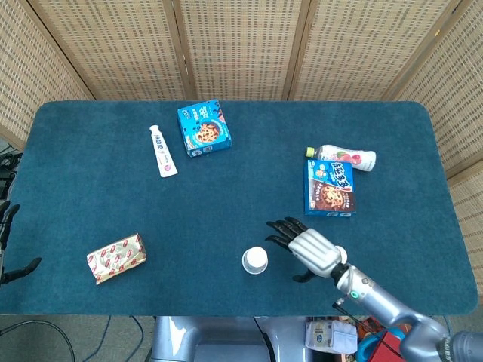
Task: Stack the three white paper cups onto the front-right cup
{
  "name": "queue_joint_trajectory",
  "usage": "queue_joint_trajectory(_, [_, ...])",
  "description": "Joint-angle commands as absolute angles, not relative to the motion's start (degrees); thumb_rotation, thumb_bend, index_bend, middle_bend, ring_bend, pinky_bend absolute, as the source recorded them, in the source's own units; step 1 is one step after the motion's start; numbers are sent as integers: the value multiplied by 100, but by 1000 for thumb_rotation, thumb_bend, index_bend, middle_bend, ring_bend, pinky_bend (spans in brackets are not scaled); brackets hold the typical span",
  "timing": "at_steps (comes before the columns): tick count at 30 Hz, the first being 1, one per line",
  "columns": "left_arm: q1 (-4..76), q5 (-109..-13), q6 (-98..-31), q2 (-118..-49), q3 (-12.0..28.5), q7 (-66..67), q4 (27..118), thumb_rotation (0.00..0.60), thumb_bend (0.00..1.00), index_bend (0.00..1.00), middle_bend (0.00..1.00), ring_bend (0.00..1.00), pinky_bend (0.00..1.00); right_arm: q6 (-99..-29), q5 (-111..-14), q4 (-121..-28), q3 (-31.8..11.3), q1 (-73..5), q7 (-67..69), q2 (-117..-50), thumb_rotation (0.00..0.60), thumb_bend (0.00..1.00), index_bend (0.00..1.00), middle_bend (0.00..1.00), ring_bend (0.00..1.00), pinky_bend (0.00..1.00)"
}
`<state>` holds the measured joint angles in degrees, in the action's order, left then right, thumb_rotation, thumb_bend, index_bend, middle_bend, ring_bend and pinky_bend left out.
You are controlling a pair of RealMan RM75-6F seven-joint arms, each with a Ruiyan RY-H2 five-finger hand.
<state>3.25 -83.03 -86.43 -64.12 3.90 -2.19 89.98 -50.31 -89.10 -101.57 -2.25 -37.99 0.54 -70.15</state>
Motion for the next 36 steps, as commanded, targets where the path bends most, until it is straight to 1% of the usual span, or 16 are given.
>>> queue_joint_trajectory(1, [335,-8268,-8607,-6401,401,-250,8987,600,183,0,0,0,0,-4567,-8137,-10068,-525,-4131,-578,-7679,600,242,194,60,0,1])
queue_joint_trajectory(8, [372,-8193,-8511,-6396,423,-254,8969,600,182,0,0,0,0,-4402,-7384,-9858,-647,-4397,-1301,-8359,600,242,194,88,0,59])
queue_joint_trajectory(13, [373,-8177,-8508,-6387,433,-272,8974,600,182,0,0,0,0,-4479,-7064,-9669,-650,-4485,-1711,-8584,600,241,194,129,20,136])
queue_joint_trajectory(16, [377,-8155,-8484,-6375,437,-304,8963,600,183,0,0,0,0,-4595,-6935,-9604,-652,-4487,-1858,-8660,600,242,194,159,63,167])
queue_joint_trajectory(19, [385,-8152,-8462,-6366,436,-320,8961,600,182,0,0,0,0,-4656,-6887,-9609,-648,-4484,-1893,-8662,600,242,194,220,181,207])
queue_joint_trajectory(21, [386,-8154,-8460,-6360,435,-327,8962,600,182,0,0,0,0,-4680,-6873,-9638,-636,-4477,-1896,-8636,600,247,194,289,277,233])
queue_joint_trajectory(23, [387,-8154,-8458,-6357,436,-337,8961,600,183,0,0,0,0,-4688,-6868,-9670,-615,-4472,-1892,-8604,600,255,197,336,317,240])
queue_joint_trajectory(25, [390,-8156,-8454,-6355,435,-340,8961,600,182,0,0,0,0,-4694,-6873,-9688,-595,-4473,-1889,-8570,600,269,230,385,349,240])
queue_joint_trajectory(28, [389,-8162,-8457,-6351,432,-343,8964,600,182,0,0,0,0,-4714,-6865,-9685,-585,-4471,-1875,-8561,600,306,291,431,375,240])
queue_joint_trajectory(33, [384,-8170,-8469,-6351,427,-331,8969,600,183,0,0,0,0,-4806,-6820,-9575,-582,-4462,-1892,-8635,600,388,366,473,404,240])
queue_joint_trajectory(36, [388,-8165,-8458,-6355,425,-328,8960,600,183,0,0,0,0,-4820,-6815,-9578,-563,-4456,-1867,-8627,600,400,384,491,415,240])
